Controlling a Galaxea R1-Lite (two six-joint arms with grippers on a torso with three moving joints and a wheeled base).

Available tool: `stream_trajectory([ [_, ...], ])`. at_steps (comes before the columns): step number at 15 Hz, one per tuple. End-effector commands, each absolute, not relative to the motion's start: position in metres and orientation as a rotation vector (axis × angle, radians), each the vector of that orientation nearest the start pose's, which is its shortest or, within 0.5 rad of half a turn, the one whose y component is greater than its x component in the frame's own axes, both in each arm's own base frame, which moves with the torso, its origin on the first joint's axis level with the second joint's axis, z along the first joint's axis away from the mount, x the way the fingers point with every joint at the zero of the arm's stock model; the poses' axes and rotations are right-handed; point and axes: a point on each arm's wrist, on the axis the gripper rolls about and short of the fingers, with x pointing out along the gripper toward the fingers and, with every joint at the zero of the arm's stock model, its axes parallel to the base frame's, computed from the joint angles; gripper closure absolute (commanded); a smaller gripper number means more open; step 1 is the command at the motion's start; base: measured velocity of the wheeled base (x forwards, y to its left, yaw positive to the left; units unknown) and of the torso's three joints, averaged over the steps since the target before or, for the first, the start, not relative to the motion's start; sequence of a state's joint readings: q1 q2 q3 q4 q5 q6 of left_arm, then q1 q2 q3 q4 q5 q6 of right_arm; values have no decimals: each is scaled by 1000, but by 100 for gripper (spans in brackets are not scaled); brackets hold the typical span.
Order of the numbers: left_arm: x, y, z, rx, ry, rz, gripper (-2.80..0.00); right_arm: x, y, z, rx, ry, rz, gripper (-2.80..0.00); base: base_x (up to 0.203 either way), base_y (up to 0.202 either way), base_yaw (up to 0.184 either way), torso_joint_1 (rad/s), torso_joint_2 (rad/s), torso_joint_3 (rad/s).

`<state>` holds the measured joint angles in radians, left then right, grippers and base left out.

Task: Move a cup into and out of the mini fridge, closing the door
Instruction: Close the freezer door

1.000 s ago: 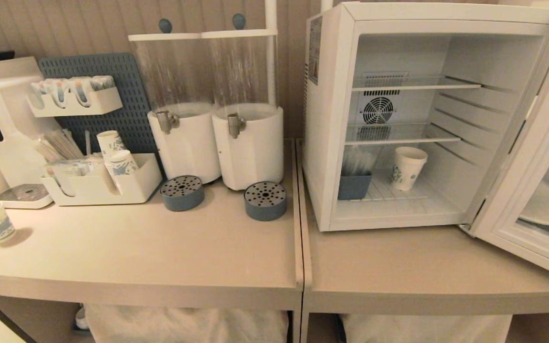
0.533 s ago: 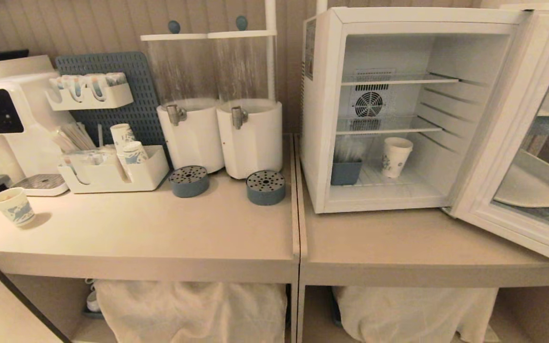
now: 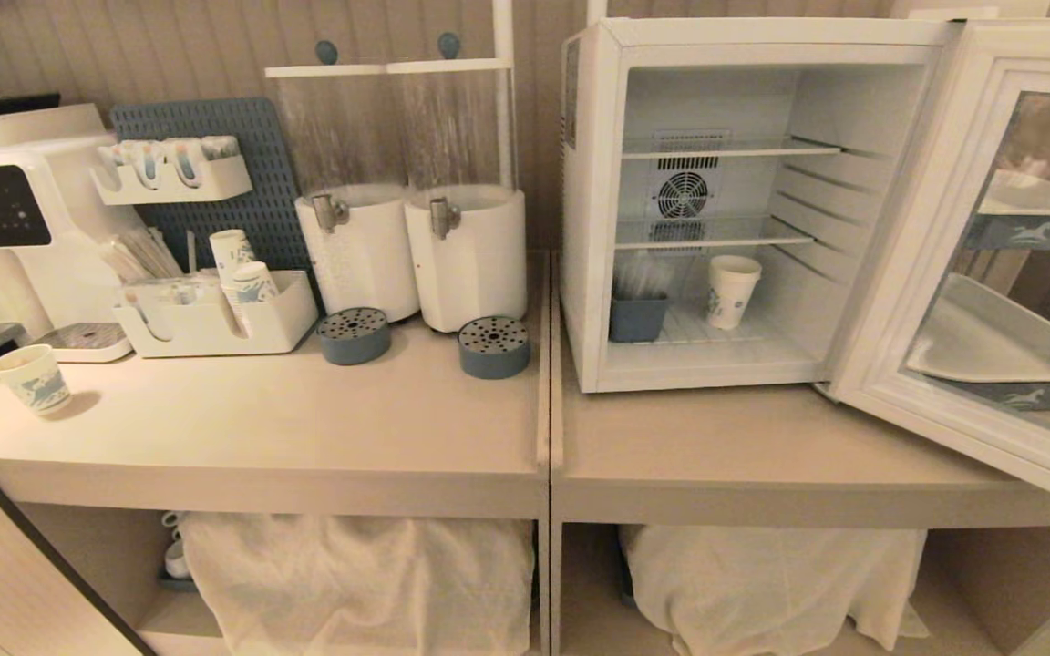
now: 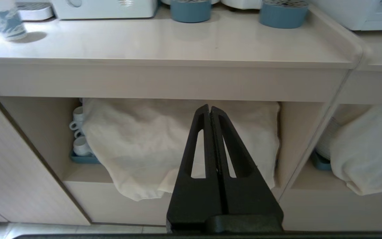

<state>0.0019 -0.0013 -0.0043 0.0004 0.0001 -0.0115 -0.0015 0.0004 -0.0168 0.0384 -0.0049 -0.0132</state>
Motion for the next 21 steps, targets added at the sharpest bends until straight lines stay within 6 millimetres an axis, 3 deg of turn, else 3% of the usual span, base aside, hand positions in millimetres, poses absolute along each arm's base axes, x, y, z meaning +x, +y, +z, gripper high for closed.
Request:
stream_trajectory([
  [1,-23,0,77,-12,-6,3,0,-24,0,76,-14,22,-6,0,0,-184,-1,1,7,-1],
  [21,-23,0,77,-12,-6,2,0,-24,0,76,-14,26,-6,0,0,-190,1,1,3,2],
])
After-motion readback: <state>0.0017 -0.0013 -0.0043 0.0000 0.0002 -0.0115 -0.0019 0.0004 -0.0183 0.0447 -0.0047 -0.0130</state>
